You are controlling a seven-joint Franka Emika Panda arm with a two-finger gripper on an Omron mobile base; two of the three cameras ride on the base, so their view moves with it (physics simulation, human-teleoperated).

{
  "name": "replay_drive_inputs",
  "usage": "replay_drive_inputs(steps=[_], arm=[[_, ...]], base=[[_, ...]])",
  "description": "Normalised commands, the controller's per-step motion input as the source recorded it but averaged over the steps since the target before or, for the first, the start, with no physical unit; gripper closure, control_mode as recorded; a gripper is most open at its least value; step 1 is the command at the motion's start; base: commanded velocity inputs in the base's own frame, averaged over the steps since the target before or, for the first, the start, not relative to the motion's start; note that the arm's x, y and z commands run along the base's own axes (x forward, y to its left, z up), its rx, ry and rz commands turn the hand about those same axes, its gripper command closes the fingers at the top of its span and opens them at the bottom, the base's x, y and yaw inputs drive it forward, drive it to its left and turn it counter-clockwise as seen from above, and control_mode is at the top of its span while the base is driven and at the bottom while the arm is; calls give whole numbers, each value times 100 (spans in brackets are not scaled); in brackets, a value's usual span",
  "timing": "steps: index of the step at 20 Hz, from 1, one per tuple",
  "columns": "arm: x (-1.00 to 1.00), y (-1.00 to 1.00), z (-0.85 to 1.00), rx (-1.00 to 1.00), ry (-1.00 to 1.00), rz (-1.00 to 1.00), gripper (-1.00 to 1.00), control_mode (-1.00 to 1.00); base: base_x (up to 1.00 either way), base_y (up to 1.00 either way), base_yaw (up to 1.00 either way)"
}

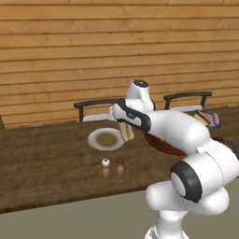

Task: Place one bun and one sausage from the bowl on each plate.

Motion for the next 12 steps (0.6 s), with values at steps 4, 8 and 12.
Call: replay_drive_inputs(steps=[4, 8, 12], arm=[[64, 52, -3, 0, 8, 2, 100, -100], [45, 42, -2, 0, 9, 5, 100, -100], [38, 51, -18, 0, 7, 5, 100, -100]], base=[[0, 0, 0], [0, 0, 0], [0, 0, 0]])
